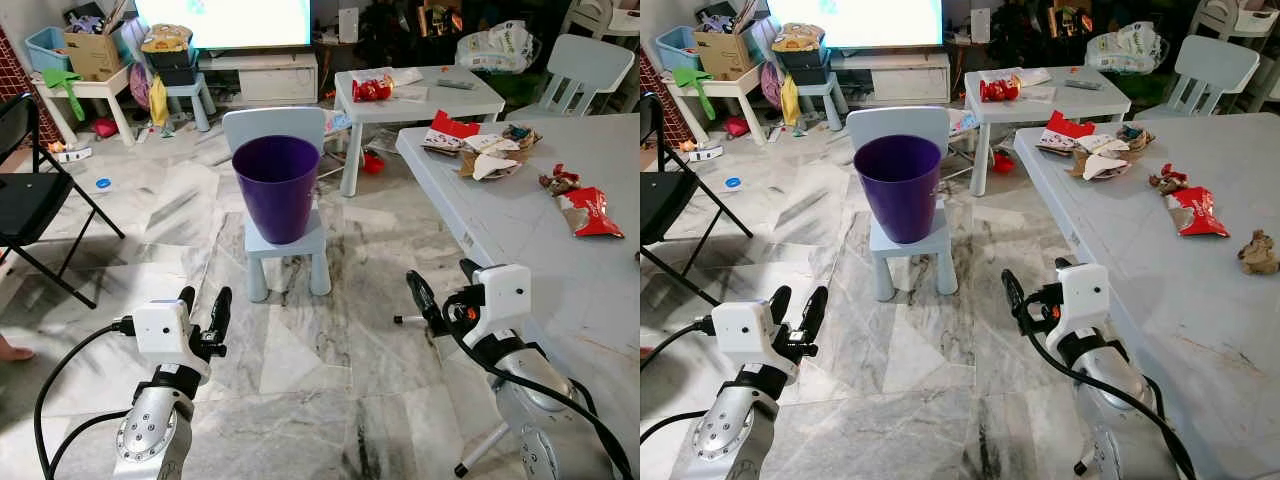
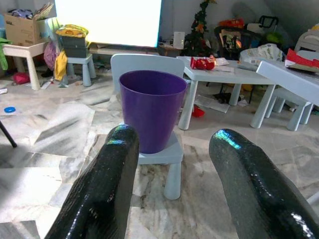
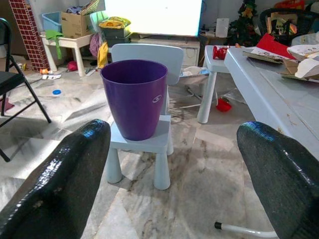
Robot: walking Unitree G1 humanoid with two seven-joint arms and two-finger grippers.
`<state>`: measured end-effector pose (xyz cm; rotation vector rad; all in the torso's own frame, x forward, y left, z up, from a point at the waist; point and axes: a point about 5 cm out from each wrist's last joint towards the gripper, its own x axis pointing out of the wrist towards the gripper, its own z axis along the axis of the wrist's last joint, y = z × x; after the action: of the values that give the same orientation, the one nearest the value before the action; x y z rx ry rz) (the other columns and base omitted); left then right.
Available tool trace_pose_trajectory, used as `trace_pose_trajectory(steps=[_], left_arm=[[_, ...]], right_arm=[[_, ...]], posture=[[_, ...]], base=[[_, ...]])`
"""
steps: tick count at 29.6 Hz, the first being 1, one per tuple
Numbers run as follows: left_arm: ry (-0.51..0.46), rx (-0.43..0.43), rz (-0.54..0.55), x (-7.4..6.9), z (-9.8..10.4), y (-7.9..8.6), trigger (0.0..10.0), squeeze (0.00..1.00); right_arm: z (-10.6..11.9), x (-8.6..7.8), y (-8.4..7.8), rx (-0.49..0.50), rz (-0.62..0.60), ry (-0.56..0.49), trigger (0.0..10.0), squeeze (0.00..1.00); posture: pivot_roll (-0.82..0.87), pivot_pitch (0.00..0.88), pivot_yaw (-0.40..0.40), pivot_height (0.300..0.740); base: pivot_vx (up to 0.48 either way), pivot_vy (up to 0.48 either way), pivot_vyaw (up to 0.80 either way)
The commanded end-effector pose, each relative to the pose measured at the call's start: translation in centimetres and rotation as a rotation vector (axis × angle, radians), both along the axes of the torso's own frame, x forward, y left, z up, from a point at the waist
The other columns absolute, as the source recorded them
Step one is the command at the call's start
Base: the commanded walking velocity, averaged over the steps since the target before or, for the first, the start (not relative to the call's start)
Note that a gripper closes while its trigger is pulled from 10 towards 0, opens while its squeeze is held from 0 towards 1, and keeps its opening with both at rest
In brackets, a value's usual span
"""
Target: Picking trash to rubbish bin
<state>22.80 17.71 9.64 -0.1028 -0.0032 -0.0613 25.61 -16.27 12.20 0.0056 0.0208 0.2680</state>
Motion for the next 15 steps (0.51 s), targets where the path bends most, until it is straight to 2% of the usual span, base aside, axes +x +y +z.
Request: trace_pose_trajectory(steps=[1, 3, 6, 10, 12, 15], left_arm=[[-0.138, -0.037, 0.114, 13.8, 10.5, -0.5, 10.0, 0.00], [-0.149, 0.022, 0.142, 13.8, 10.8, -0.2, 10.0, 0.00], [-0.147, 0.006, 0.145, 13.5, 10.5, -0.8, 10.0, 0.00], [-0.153, -0.015, 0.150, 12.9, 10.2, -1.3, 10.0, 0.00], [-0.142, -0.041, 0.168, 12.9, 10.0, -0.7, 10.0, 0.00], [-0.138, -0.027, 0.170, 13.1, 9.7, -0.3, 10.0, 0.00]], right_arm=[[7.2, 11.8, 3.1, 0.171, -0.073, -0.021, 10.0, 0.00], [7.4, 11.8, 2.8, 0.139, -0.074, -0.038, 10.0, 0.00], [7.5, 11.9, 1.7, 0.130, -0.111, -0.045, 10.0, 0.00], [7.2, 11.5, 1.2, 0.101, -0.115, -0.042, 10.0, 0.00], [6.8, 11.7, 1.4, 0.090, -0.119, -0.025, 10.0, 0.00], [7.3, 12.0, 1.3, 0.083, -0.126, -0.052, 10.0, 0.00]], posture=[[0.12, 0.000, 0.028, 0.740], [0.12, 0.000, 0.021, 0.740], [0.17, 0.000, -0.026, 0.740], [0.17, 0.000, -0.014, 0.740], [0.13, 0.000, 0.029, 0.740], [0.10, 0.000, 0.043, 0.740]], base=[[0.000, 0.000, 0.00], [0.000, 0.000, 0.00], [0.000, 0.000, 0.00], [0.000, 0.000, 0.00], [0.000, 0.000, 0.00], [0.000, 0.000, 0.00]])
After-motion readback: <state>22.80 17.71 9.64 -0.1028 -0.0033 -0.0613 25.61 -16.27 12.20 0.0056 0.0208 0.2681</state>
